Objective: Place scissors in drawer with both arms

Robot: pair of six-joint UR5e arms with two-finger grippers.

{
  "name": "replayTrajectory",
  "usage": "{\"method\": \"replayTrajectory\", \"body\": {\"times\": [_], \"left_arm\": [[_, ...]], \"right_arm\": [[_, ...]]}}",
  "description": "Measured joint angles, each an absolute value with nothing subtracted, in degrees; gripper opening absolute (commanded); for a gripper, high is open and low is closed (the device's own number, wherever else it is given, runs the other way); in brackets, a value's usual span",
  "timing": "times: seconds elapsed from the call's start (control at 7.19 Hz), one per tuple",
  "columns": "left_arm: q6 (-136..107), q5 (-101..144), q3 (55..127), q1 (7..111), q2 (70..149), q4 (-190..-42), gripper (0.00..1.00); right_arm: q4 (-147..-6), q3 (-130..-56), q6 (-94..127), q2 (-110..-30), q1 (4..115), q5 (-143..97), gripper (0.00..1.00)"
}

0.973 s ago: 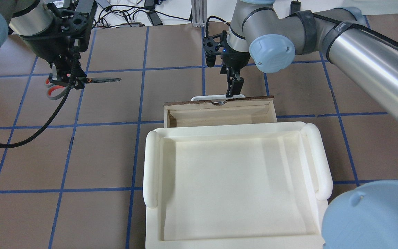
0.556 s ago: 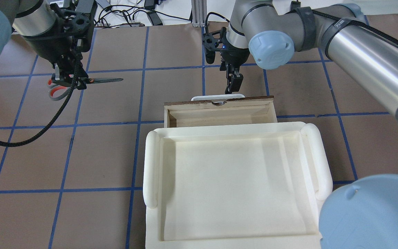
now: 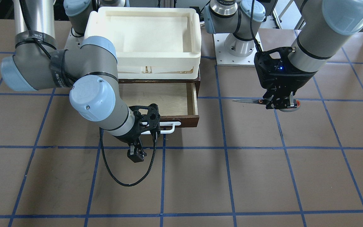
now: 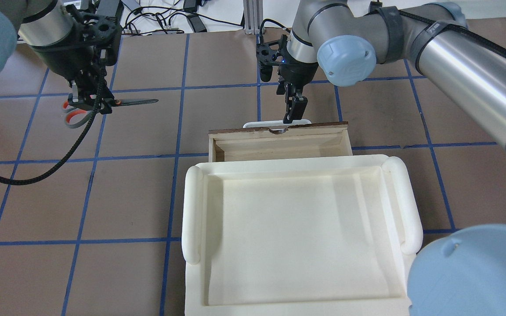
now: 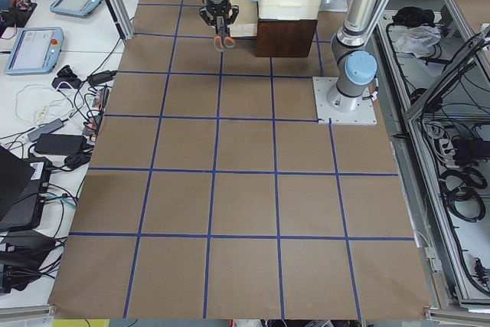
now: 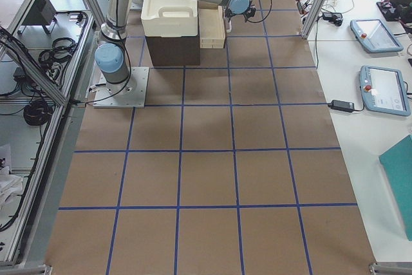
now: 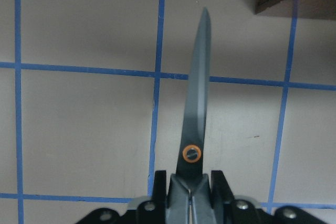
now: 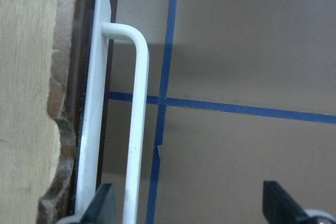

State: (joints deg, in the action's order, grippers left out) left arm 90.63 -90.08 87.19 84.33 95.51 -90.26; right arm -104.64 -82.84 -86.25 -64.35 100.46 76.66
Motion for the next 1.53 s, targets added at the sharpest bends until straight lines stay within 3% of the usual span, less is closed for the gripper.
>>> {"method": "replayTrajectory", "body": {"times": [1.53], "left_arm": [[90.3, -90.1, 87.2, 84.4, 95.6, -90.3, 0.0]], "right_arm": [[-106.6, -81.2, -87.2, -62.8, 100.5, 77.0, 1.0]]}}
